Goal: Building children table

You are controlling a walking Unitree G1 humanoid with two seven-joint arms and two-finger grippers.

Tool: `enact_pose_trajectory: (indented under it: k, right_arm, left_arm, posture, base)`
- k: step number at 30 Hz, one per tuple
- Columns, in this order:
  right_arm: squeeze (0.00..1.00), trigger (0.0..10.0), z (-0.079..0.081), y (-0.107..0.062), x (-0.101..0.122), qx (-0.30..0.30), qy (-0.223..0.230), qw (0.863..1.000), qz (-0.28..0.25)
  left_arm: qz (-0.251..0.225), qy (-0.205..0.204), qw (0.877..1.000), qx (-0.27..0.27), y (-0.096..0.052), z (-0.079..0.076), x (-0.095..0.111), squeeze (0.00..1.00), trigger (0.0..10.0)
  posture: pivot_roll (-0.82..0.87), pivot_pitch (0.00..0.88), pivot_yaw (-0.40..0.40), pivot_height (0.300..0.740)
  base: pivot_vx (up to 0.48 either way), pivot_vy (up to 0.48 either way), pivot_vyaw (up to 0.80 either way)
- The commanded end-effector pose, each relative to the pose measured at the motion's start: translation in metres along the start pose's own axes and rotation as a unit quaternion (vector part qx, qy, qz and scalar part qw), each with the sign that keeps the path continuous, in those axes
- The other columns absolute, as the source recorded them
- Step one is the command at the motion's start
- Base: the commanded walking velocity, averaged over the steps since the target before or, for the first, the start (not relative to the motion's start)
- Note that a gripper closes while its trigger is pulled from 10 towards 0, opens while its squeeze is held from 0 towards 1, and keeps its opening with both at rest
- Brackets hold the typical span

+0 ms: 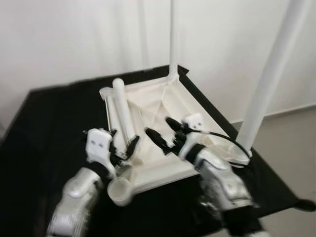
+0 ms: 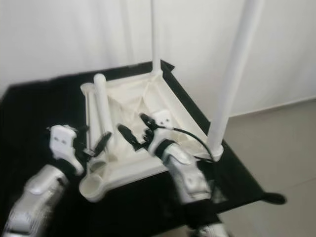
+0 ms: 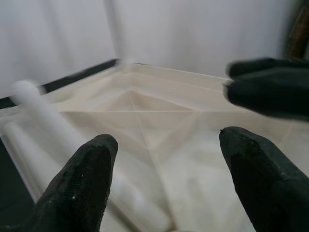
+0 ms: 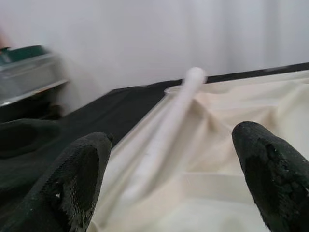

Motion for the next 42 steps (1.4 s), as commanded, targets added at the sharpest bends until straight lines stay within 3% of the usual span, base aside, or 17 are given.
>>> enact_pose_trajectory:
  k: [1,2,3,6,7,8,9,10,12,13,14,21,22,23,29,42]
  right_arm:
    - [0.0,10.0,0.002,0.0,0.0,0.002,0.01,1.0,-0.003]
    - [0.0,10.0,0.003,0.0,0.0,0.002,0.011,1.0,-0.003]
    - [0.0,10.0,0.003,0.0,0.0,0.002,0.011,1.0,-0.003]
    - [0.0,10.0,0.003,-0.001,0.0,0.001,0.013,1.0,-0.003]
    - [0.0,10.0,0.003,-0.001,0.0,0.001,0.014,1.0,-0.004]
    - [0.0,10.0,0.003,-0.001,0.0,0.001,0.014,1.0,-0.004]
    - [0.0,10.0,0.004,-0.001,0.0,0.002,0.015,1.0,-0.004]
    - [0.0,10.0,0.004,-0.001,0.0,0.003,0.017,1.0,-0.004]
    - [0.0,10.0,0.004,-0.001,0.0,0.003,0.017,1.0,-0.004]
    - [0.0,10.0,0.005,-0.001,0.0,0.003,0.019,1.0,-0.005]
    - [0.0,10.0,0.005,-0.001,0.0,0.004,0.023,1.0,-0.006]
    - [0.0,10.0,0.006,-0.001,0.001,0.004,0.027,1.0,-0.008]
    - [0.0,10.0,0.006,-0.001,0.001,0.004,0.028,1.0,-0.008]
    - [0.0,10.0,0.006,-0.001,0.001,0.004,0.029,1.0,-0.009]
    - [0.0,10.0,0.007,-0.001,0.002,0.004,0.031,0.999,-0.01]
    - [0.0,10.0,0.008,-0.002,0.003,0.004,0.034,0.999,-0.009]
  left_arm:
    - [0.019,0.049,0.998,-0.015,-0.003,0.003,0.0,0.0,10.0]
    - [0.037,0.097,0.994,-0.033,-0.005,0.004,0.001,0.0,10.0]
    - [0.037,0.097,0.994,-0.033,-0.005,0.004,0.001,0.0,10.0]
    - [0.093,0.222,0.968,-0.069,-0.01,0.011,0.001,0.0,10.0]
    - [0.12,0.264,0.954,-0.078,-0.014,0.015,-0.001,0.0,10.0]
    - [0.12,0.264,0.954,-0.078,-0.014,0.015,-0.001,0.0,10.0]
    - [0.139,0.291,0.943,-0.084,-0.016,0.018,-0.003,0.44,10.0]
    - [0.162,0.312,0.931,-0.097,-0.021,0.022,-0.004,0.44,10.0]
    - [0.162,0.312,0.931,-0.097,-0.021,0.022,-0.004,0.44,10.0]
    - [0.183,0.335,0.917,-0.114,-0.025,0.023,-0.003,1.0,10.0]
    - [0.202,0.36,0.901,-0.132,-0.03,0.025,-0.001,1.0,10.0]
    - [0.201,0.385,0.89,-0.142,-0.026,0.018,-0.005,1.0,10.0]
    - [0.198,0.384,0.892,-0.136,-0.024,0.018,-0.006,0.04,10.0]
    - [0.195,0.386,0.893,-0.129,-0.021,0.017,-0.006,0.0,10.0]
    - [0.19,0.391,0.893,-0.117,-0.015,0.016,-0.007,0.0,10.0]
    - [0.211,0.439,0.868,-0.098,-0.004,0.022,-0.016,0.0,10.0]
  posture:
    - [-0.1,0.026,0.072,0.74]
    - [-0.1,0.026,0.072,0.74]
    - [-0.1,0.026,0.072,0.74]
    - [-0.1,0.026,0.072,0.74]
    - [-0.1,0.024,0.075,0.74]
    - [-0.1,0.024,0.075,0.74]
    - [-0.1,0.024,0.075,0.74]
    - [-0.1,0.024,0.077,0.74]
    - [-0.1,0.024,0.077,0.74]
    - [-0.1,0.024,0.078,0.74]
    - [-0.1,0.028,0.083,0.74]
    - [-0.1,0.037,0.092,0.74]
    - [-0.1,0.039,0.092,0.74]
    - [-0.1,0.04,0.092,0.74]
    - [-0.1,0.044,0.097,0.74]
    - [-0.1,0.052,0.102,0.74]
  base:
    - [0.0,0.0,0.0]
    - [0.0,0.0,0.0]
    - [0.0,0.0,0.0]
    - [0.0,0.0,0.0]
    - [0.0,0.0,0.0]
    - [0.0,0.0,0.0]
    - [0.0,0.0,0.0]
    - [0.0,0.0,0.0]
    - [0.0,0.0,0.0]
    - [0.0,0.0,0.0]
    - [0.0,0.0,0.0]
    - [0.0,0.0,0.0]
    - [0.0,0.0,0.0]
    - [0.0,0.0,0.0]
    - [0.0,0.0,0.0]
    - [0.0,0.0,0.0]
Point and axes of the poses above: a point about 5 cm out from each wrist's last joint towards the gripper, its own y axis pointing out of the wrist towards the gripper, its own x axis along the axis of the wrist's last joint, z = x × y, the point moved 1 cm from there along y, pointing out of the wrist towards the gripper, and after that the axes turned 12 degrees about -y, right-handed, at the moved point
